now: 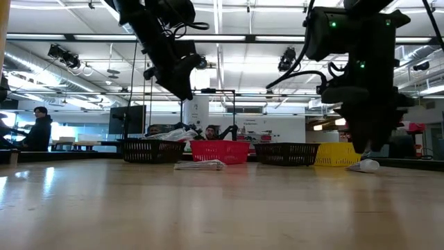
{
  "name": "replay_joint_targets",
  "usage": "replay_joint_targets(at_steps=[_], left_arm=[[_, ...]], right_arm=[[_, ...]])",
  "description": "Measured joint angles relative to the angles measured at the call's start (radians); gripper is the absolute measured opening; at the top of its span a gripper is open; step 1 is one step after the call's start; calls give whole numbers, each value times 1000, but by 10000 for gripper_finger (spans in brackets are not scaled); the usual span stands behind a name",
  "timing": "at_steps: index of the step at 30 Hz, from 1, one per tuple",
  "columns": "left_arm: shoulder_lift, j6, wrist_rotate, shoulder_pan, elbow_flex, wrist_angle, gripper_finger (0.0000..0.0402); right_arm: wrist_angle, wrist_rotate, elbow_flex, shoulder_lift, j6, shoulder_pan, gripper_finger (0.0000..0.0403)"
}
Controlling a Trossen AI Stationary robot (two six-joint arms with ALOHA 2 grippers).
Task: Pick & Place Travel size toiletries
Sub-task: Put the toothpaste into the red bin
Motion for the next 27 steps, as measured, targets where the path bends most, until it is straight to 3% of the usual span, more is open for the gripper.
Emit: replay_joint_targets(at_steps=[8,12,15,27], left_arm=[[0,8,6,0,0,47,142],[0,28,7,0,1,68,142],[0,28,8,0,1,72,142],[0,20,5,0,1,74,142]], right_arm=[[106,2,-71,0,218,-5,267],[183,52,-136,1,299,-8,266],[254,103,-174,0,326,-28,253],[279,119,-193,-2,300,-82,168]])
